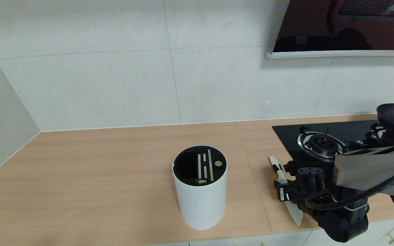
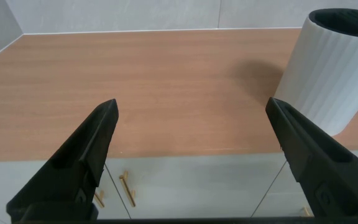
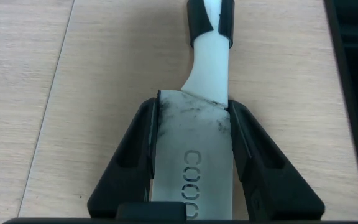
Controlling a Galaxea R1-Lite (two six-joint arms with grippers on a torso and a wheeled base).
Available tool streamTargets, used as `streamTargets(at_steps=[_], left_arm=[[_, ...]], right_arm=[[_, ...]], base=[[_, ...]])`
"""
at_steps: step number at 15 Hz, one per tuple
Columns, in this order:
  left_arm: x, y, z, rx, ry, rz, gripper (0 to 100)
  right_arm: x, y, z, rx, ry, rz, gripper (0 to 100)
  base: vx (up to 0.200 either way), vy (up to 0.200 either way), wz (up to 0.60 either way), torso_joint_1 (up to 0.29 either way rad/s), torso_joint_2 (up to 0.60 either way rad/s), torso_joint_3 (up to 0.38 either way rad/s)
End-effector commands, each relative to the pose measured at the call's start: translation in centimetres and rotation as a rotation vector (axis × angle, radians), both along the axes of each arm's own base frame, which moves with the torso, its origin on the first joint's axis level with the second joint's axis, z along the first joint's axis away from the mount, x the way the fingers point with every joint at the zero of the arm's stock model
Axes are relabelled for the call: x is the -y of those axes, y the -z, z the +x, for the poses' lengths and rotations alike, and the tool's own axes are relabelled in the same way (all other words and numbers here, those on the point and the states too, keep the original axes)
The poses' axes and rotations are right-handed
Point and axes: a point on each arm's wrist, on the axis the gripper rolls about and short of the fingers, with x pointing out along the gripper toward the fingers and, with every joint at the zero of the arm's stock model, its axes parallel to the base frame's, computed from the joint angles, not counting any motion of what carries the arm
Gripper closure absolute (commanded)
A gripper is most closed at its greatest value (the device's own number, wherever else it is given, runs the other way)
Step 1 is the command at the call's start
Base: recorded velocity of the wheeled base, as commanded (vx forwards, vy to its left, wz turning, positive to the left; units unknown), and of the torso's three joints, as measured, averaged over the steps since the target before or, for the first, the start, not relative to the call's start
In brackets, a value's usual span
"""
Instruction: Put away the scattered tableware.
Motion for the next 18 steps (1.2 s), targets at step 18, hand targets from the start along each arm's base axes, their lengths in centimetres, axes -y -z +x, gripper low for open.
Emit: streamTargets(at_steps=[18], left_arm=[[0.4, -3.7, -0.2, -0.061, 0.194, 0.016, 0]], right_arm=[[1.0, -14.5, -7.1, 0.224, -0.212, 0.092, 100]], base=[[0.000, 0.000, 0.00, 0.000, 0.00, 0.000]])
